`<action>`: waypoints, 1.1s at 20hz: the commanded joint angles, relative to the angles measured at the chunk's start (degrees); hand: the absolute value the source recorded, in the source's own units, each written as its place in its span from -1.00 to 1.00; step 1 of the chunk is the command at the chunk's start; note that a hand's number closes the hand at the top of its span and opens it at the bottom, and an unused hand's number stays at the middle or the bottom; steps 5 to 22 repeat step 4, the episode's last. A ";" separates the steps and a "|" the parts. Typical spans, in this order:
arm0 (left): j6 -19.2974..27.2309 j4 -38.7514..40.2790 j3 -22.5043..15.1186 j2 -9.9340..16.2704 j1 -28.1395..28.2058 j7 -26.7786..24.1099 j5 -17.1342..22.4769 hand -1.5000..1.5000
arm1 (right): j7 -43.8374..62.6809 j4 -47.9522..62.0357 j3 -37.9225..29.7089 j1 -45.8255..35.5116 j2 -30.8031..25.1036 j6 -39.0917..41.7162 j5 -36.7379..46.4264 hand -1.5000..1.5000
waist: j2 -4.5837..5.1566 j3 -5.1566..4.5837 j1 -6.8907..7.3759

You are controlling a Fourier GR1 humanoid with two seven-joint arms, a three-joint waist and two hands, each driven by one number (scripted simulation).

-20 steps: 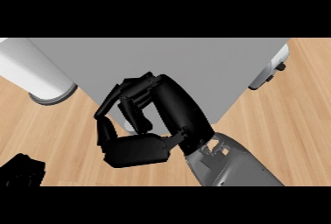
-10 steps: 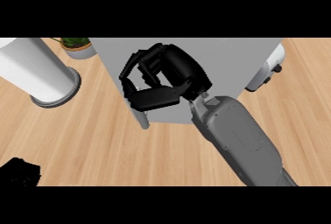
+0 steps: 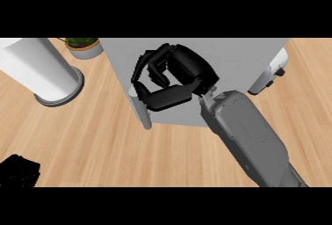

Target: Pick up the bottled water, place it into the cabinet and close the cabinet

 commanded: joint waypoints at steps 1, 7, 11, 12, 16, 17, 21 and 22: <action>-0.39 -0.28 0.71 0.45 0.13 0.41 0.45 1.00 | -0.68 11.13 -8.19 -1.66 -5.32 -2.15 0.49 1.00 | 3.72 0.48 -0.05; 1.40 -0.87 -1.16 -1.54 -1.68 0.42 -1.04 1.00 | -1.12 11.24 -7.48 -2.36 -4.66 -2.16 1.19 1.00 | 3.61 0.46 -0.64; 1.40 -0.87 -1.16 -1.54 -1.68 0.42 -1.04 1.00 | -1.12 11.24 -7.48 -2.36 -4.66 -2.16 1.19 1.00 | 3.61 0.46 -0.64; 1.40 -0.87 -1.16 -1.54 -1.68 0.42 -1.04 1.00 | -1.12 11.24 -7.48 -2.36 -4.66 -2.16 1.19 1.00 | 3.61 0.46 -0.64; 1.40 -0.87 -1.16 -1.54 -1.68 0.42 -1.04 1.00 | -1.12 11.24 -7.48 -2.36 -4.66 -2.16 1.19 1.00 | 3.61 0.46 -0.64; 1.40 -0.87 -1.16 -1.54 -1.68 0.42 -1.04 1.00 | -1.12 11.24 -7.48 -2.36 -4.66 -2.16 1.19 1.00 | 3.61 0.46 -0.64; 1.40 -0.87 -1.16 -1.54 -1.68 0.42 -1.04 1.00 | -1.12 11.24 -7.48 -2.36 -4.66 -2.16 1.19 1.00 | 3.61 0.46 -0.64; 1.40 -0.87 -1.16 -1.54 -1.68 0.42 -1.04 1.00 | -1.12 11.24 -7.48 -2.36 -4.66 -2.16 1.19 1.00 | 3.61 0.46 -0.64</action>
